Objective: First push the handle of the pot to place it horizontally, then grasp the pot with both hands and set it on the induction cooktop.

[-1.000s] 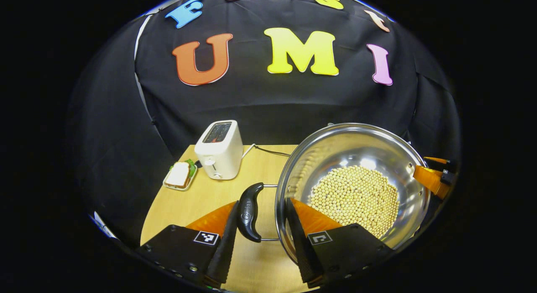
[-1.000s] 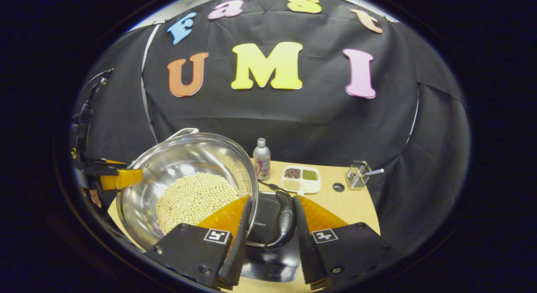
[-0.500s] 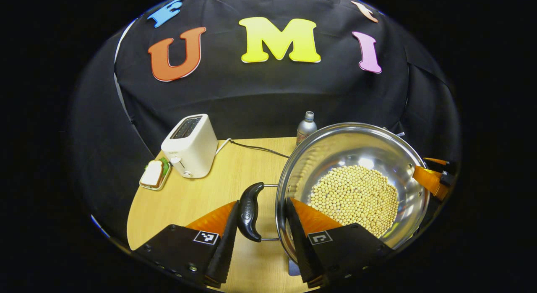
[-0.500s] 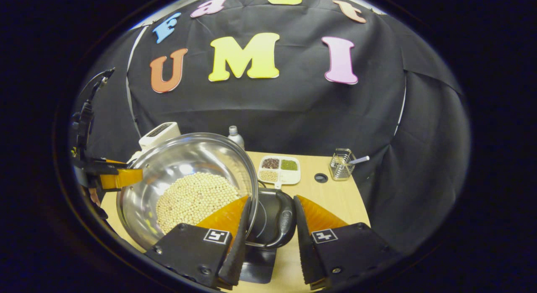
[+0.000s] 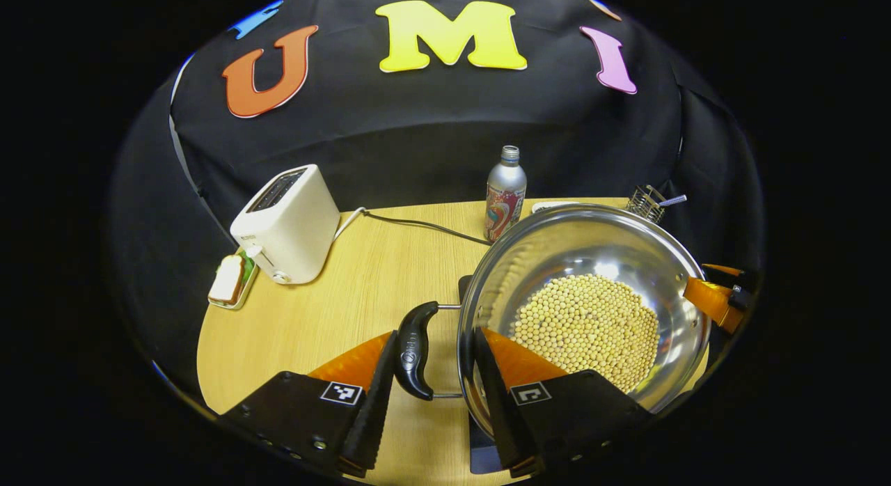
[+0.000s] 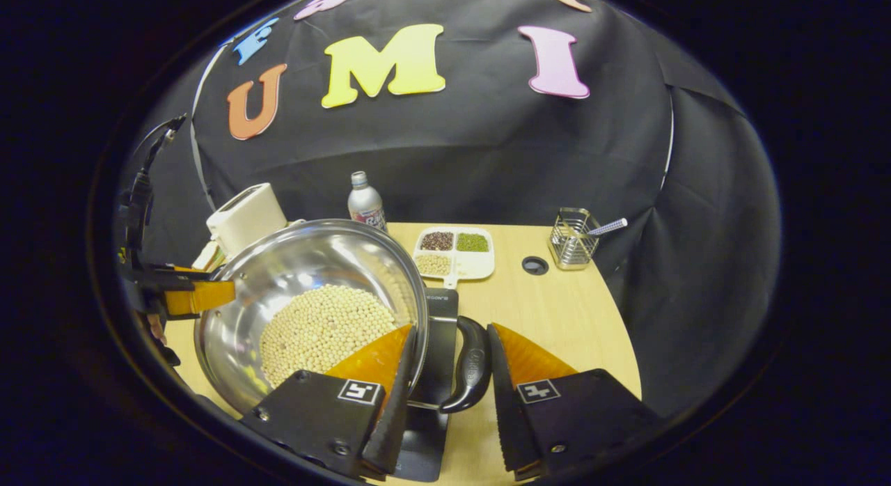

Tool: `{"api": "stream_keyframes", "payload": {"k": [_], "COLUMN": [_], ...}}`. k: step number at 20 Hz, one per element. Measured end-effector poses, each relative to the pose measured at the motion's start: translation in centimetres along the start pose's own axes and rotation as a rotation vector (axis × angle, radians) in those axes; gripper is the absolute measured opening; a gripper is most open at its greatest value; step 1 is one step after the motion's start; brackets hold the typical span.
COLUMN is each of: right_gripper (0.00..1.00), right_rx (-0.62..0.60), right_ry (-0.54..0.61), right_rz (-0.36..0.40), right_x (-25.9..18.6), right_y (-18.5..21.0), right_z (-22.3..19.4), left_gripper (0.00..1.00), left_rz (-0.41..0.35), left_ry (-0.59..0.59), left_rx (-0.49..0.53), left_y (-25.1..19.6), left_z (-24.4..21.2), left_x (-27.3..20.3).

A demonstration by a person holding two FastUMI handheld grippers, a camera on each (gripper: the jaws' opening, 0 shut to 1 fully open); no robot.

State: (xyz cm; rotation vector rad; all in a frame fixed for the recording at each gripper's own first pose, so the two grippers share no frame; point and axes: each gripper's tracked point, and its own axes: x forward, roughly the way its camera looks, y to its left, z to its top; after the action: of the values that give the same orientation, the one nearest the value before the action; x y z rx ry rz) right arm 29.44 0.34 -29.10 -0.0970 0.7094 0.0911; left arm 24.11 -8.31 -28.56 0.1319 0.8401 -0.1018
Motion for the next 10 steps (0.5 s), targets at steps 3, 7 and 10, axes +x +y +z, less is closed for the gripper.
{"api": "stream_keyframes", "payload": {"k": [3, 7, 10], "right_gripper": [0.55, 0.57, 0.58], "right_rx": [-0.014, -0.007, 0.025], "right_ry": [0.007, 0.019, -0.004], "right_rz": [0.000, -0.003, 0.020], "right_x": [1.7, 3.9, 4.4], "right_y": [-0.1, -0.7, -0.8], "right_z": [-0.4, -1.4, -1.8], "left_gripper": [0.62, 0.63, 0.62], "left_rz": [0.001, -0.004, 0.011], "left_ry": [0.011, 0.011, -0.052], "left_rx": [-0.006, -0.001, 0.001], "left_y": [-0.1, -0.5, -0.5], "left_z": [-0.4, -1.6, -1.0], "left_x": [1.5, 3.1, 3.1]}}
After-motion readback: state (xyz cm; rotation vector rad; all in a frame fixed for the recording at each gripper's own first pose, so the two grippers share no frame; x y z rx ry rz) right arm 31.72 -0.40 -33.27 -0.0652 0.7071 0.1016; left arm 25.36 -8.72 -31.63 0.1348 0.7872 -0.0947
